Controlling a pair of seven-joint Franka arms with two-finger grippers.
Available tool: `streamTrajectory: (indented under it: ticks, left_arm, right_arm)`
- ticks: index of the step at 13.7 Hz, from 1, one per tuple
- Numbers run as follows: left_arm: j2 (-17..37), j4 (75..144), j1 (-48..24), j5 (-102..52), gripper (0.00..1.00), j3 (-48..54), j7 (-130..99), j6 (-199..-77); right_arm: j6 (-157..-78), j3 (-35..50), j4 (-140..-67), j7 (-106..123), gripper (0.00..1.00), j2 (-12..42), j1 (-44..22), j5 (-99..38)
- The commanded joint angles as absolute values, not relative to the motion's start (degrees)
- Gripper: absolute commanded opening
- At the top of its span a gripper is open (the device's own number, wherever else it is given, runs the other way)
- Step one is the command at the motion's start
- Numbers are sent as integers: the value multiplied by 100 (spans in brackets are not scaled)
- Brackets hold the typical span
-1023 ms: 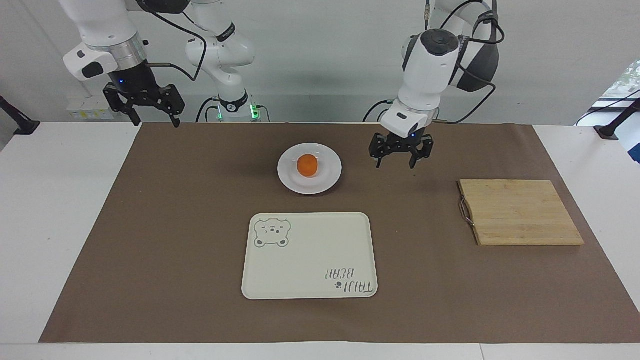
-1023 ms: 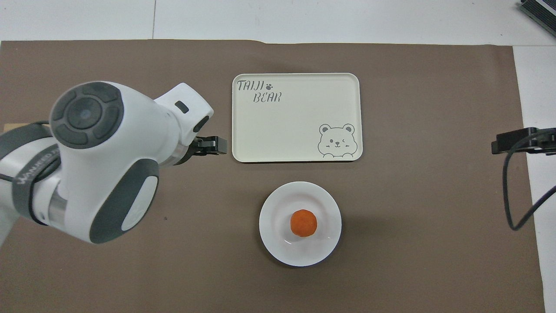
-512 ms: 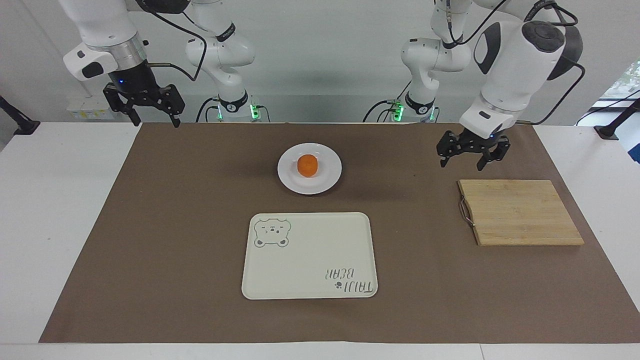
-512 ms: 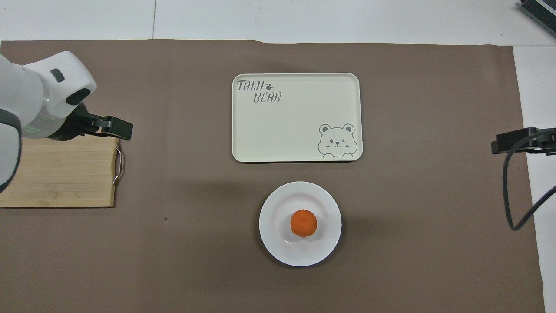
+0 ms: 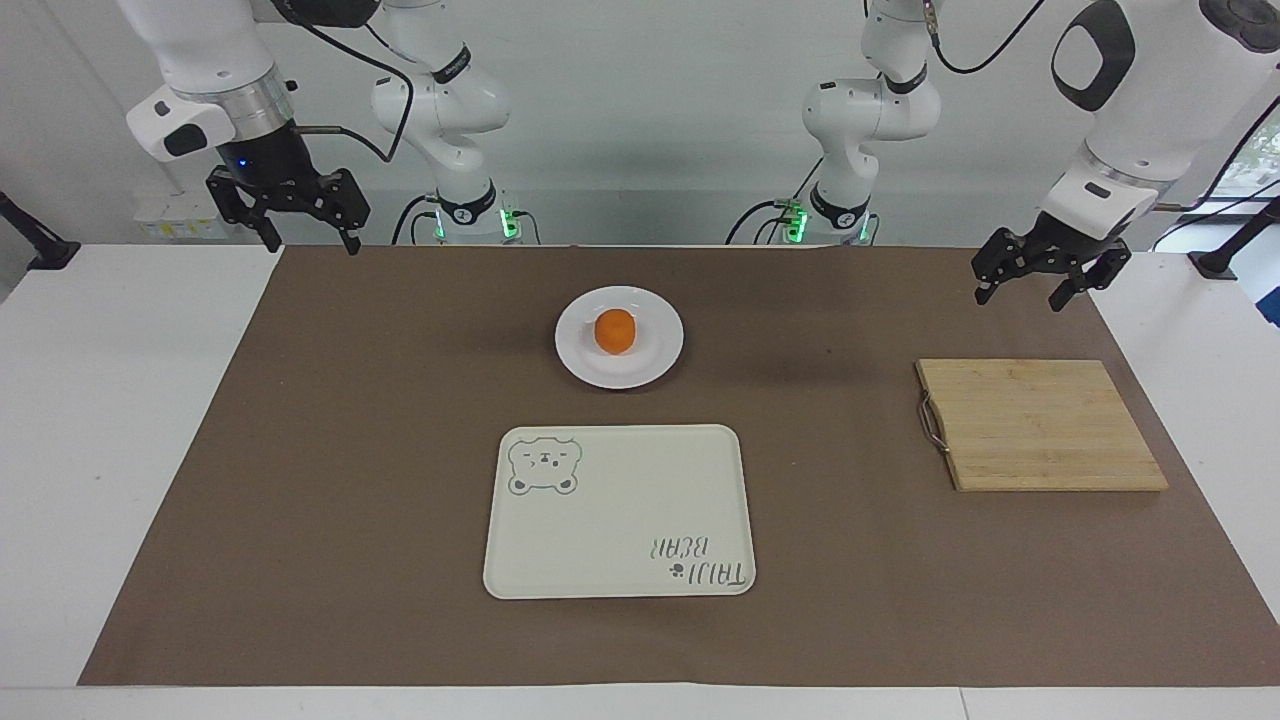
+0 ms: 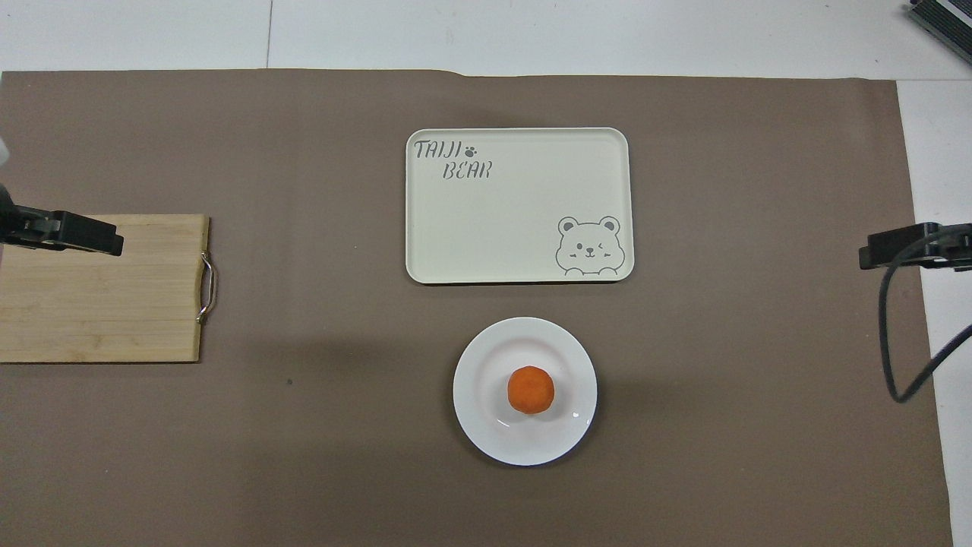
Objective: Place orange and plate with both arms
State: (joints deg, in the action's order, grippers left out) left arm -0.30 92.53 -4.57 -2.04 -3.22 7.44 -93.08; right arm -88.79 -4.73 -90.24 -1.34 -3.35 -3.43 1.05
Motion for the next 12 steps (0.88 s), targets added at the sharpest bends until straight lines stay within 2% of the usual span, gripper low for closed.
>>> streamTrajectory:
  ticks: [1, 5, 8, 12]
  left_arm:
    - [105, 8589, -413, -132, 100, -290, 782, -8562]
    - [44, 8684, -221, -184, 100, -290, 782, -8684]
    - [44, 8675, -228, -141, 100, -273, 791, -8675]
    - [44, 8675, -281, -141, 100, -272, 800, -8675]
  right_arm:
    - [-8930, -475, -9141, 9, 100, -431, -281, -35]
    - [-9044, -396, -9298, 378, 100, -457, -439, -184]
    - [-9088, -422, -9719, 334, 100, -457, -299, -1272]
    - [-10088, -413, -10572, 605, 100, -387, -386, -2712]
